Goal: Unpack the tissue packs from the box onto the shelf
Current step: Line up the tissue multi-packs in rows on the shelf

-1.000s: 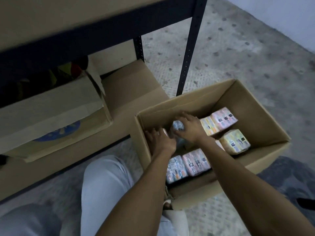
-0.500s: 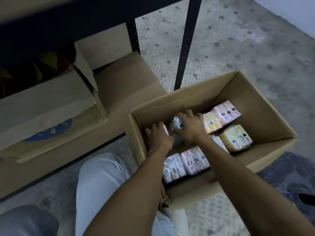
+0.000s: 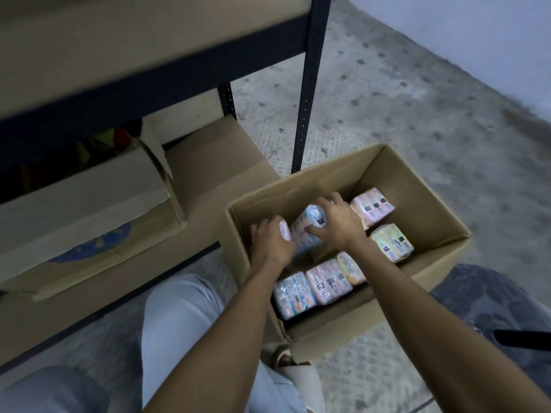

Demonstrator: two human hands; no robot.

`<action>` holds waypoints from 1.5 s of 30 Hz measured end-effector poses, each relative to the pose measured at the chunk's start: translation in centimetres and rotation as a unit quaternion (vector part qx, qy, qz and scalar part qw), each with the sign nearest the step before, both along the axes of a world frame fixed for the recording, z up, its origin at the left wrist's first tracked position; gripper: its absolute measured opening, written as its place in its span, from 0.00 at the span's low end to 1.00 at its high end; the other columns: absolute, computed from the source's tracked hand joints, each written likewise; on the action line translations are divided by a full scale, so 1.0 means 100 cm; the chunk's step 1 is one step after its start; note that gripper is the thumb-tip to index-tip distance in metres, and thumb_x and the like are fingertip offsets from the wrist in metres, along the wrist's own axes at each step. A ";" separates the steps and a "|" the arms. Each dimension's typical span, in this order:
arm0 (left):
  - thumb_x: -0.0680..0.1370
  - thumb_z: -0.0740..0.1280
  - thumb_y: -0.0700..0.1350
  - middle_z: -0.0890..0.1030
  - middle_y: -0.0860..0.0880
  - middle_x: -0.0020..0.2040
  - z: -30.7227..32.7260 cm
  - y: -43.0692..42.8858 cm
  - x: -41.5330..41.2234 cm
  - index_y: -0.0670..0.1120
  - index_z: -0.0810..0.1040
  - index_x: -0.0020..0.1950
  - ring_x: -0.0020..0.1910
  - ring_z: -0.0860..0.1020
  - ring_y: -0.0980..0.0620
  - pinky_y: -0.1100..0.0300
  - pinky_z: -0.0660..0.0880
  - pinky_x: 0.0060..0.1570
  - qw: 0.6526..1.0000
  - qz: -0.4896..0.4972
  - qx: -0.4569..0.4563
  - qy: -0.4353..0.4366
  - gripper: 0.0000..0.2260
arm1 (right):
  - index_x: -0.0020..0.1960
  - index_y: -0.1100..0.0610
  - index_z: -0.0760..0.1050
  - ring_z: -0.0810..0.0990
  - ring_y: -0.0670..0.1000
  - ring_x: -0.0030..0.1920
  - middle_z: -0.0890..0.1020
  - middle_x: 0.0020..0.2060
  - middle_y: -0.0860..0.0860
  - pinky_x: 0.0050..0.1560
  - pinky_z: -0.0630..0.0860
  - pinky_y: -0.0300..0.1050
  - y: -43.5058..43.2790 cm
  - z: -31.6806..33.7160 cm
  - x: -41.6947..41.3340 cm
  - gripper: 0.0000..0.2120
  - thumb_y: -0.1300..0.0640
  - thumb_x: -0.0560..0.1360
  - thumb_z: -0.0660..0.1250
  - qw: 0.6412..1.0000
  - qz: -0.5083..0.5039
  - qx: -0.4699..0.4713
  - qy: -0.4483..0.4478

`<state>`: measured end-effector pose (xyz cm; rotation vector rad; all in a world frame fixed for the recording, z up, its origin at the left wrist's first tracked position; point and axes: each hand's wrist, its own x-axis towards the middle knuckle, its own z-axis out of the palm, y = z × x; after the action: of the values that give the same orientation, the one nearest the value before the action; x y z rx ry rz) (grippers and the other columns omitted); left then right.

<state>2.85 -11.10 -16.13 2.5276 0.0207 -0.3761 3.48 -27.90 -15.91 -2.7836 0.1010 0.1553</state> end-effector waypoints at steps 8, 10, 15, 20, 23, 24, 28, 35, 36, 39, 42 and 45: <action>0.64 0.76 0.46 0.79 0.49 0.56 0.066 0.022 -0.013 0.51 0.77 0.59 0.58 0.72 0.45 0.57 0.72 0.55 0.994 -0.037 -0.060 -0.079 0.24 | 0.64 0.52 0.72 0.74 0.59 0.58 0.69 0.64 0.55 0.58 0.75 0.56 -0.002 0.058 -0.020 0.29 0.46 0.66 0.75 0.994 -0.040 0.067 -0.078; 0.63 0.76 0.45 0.80 0.49 0.54 0.084 0.029 -0.016 0.50 0.79 0.56 0.55 0.75 0.46 0.58 0.73 0.54 0.990 -0.034 -0.089 -0.104 0.22 | 0.64 0.52 0.72 0.74 0.59 0.58 0.68 0.65 0.54 0.57 0.75 0.55 0.000 0.076 -0.027 0.29 0.46 0.66 0.75 0.990 -0.050 0.073 -0.105; 0.64 0.76 0.45 0.81 0.50 0.53 0.124 0.046 -0.029 0.51 0.79 0.56 0.53 0.76 0.48 0.62 0.72 0.50 0.979 -0.030 -0.110 -0.166 0.21 | 0.63 0.52 0.74 0.72 0.56 0.59 0.69 0.64 0.53 0.59 0.72 0.50 0.009 0.126 -0.053 0.27 0.49 0.66 0.76 0.979 -0.064 0.077 -0.178; 0.62 0.75 0.47 0.82 0.52 0.49 0.165 0.071 -0.043 0.53 0.80 0.56 0.49 0.78 0.51 0.62 0.74 0.45 0.965 -0.015 -0.131 -0.225 0.23 | 0.62 0.51 0.74 0.72 0.56 0.60 0.71 0.63 0.54 0.58 0.72 0.51 0.024 0.171 -0.081 0.25 0.49 0.67 0.75 0.962 -0.071 0.076 -0.252; 0.60 0.73 0.51 0.83 0.53 0.50 0.187 0.089 -0.050 0.54 0.80 0.57 0.49 0.79 0.51 0.61 0.76 0.48 0.959 0.002 -0.139 -0.249 0.25 | 0.62 0.52 0.74 0.73 0.54 0.60 0.71 0.63 0.54 0.58 0.71 0.47 0.037 0.197 -0.096 0.24 0.50 0.67 0.75 0.949 -0.076 0.090 -0.293; 0.59 0.72 0.52 0.83 0.54 0.50 0.194 0.095 -0.052 0.55 0.79 0.57 0.50 0.79 0.52 0.59 0.77 0.50 0.955 0.007 -0.147 -0.258 0.26 | 0.62 0.52 0.74 0.72 0.53 0.60 0.71 0.62 0.54 0.57 0.69 0.44 0.041 0.205 -0.101 0.24 0.50 0.68 0.75 0.944 -0.074 0.094 -0.306; 0.60 0.74 0.51 0.83 0.57 0.47 0.228 0.125 -0.067 0.55 0.81 0.55 0.47 0.80 0.56 0.56 0.79 0.49 0.933 0.017 -0.188 -0.306 0.23 | 0.62 0.51 0.75 0.69 0.47 0.60 0.71 0.62 0.53 0.57 0.68 0.40 0.057 0.241 -0.117 0.24 0.50 0.67 0.75 0.925 -0.063 0.103 -0.361; 0.62 0.76 0.47 0.82 0.57 0.47 0.295 0.172 -0.090 0.54 0.82 0.54 0.47 0.79 0.58 0.56 0.79 0.48 0.881 0.037 -0.233 -0.410 0.20 | 0.59 0.53 0.76 0.68 0.41 0.57 0.71 0.60 0.52 0.55 0.74 0.43 0.084 0.313 -0.134 0.24 0.51 0.65 0.76 0.867 -0.033 0.142 -0.477; 0.63 0.77 0.46 0.82 0.57 0.48 0.305 0.178 -0.092 0.53 0.82 0.54 0.47 0.79 0.59 0.57 0.79 0.48 0.873 0.038 -0.238 -0.424 0.20 | 0.59 0.52 0.76 0.69 0.41 0.57 0.71 0.60 0.53 0.54 0.73 0.39 0.088 0.323 -0.135 0.24 0.51 0.65 0.76 0.860 -0.028 0.142 -0.489; 0.64 0.77 0.46 0.81 0.57 0.50 0.327 0.196 -0.093 0.53 0.81 0.54 0.49 0.79 0.60 0.58 0.80 0.47 0.852 0.042 -0.254 -0.457 0.19 | 0.59 0.51 0.76 0.69 0.40 0.57 0.71 0.60 0.52 0.52 0.70 0.30 0.098 0.347 -0.133 0.23 0.50 0.65 0.76 0.841 -0.016 0.147 -0.521; 0.65 0.77 0.47 0.81 0.56 0.51 0.341 0.214 -0.095 0.53 0.81 0.55 0.52 0.78 0.59 0.58 0.79 0.50 0.837 0.043 -0.249 -0.486 0.19 | 0.59 0.51 0.76 0.67 0.37 0.56 0.72 0.59 0.52 0.53 0.69 0.28 0.109 0.365 -0.126 0.23 0.50 0.65 0.76 0.829 -0.006 0.154 -0.538; 0.65 0.77 0.48 0.81 0.55 0.52 0.350 0.231 -0.097 0.54 0.80 0.55 0.54 0.78 0.58 0.61 0.77 0.52 0.824 0.058 -0.231 -0.514 0.19 | 0.58 0.51 0.77 0.68 0.38 0.56 0.73 0.59 0.52 0.53 0.65 0.24 0.124 0.376 -0.116 0.23 0.49 0.65 0.76 0.822 0.007 0.160 -0.546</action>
<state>-6.89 11.95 18.84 1.9263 -0.2940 0.9450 -8.17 -15.54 21.66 -2.1279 -0.2153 -1.2725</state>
